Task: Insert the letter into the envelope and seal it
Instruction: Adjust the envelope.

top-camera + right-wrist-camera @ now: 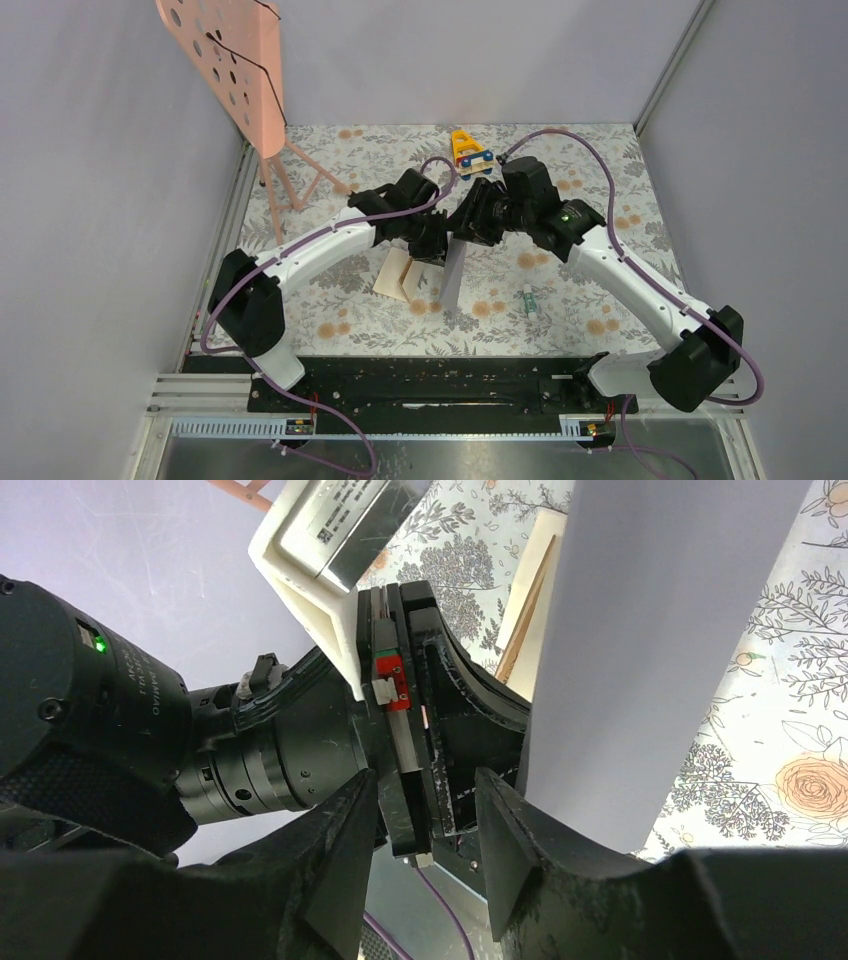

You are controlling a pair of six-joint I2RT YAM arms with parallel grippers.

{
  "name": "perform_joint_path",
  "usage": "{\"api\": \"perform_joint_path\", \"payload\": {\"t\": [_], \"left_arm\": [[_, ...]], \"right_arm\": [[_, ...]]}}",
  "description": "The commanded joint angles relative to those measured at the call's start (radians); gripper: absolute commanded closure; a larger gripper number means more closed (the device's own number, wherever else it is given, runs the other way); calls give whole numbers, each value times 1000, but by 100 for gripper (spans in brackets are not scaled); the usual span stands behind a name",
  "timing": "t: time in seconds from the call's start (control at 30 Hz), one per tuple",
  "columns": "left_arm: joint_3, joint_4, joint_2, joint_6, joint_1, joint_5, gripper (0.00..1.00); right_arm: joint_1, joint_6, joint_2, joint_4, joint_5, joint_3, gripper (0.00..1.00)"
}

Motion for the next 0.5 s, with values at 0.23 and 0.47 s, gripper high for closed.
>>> {"api": "perform_joint_path", "payload": {"t": [0.23,0.47], "left_arm": [[42,39,-60,5,10,14,100],[42,38,-64,4,10,8,100]], "right_arm": [[-14,5,-36,5,7,-19,52],[-13,-12,-46,-54,86,-13,52]]}}
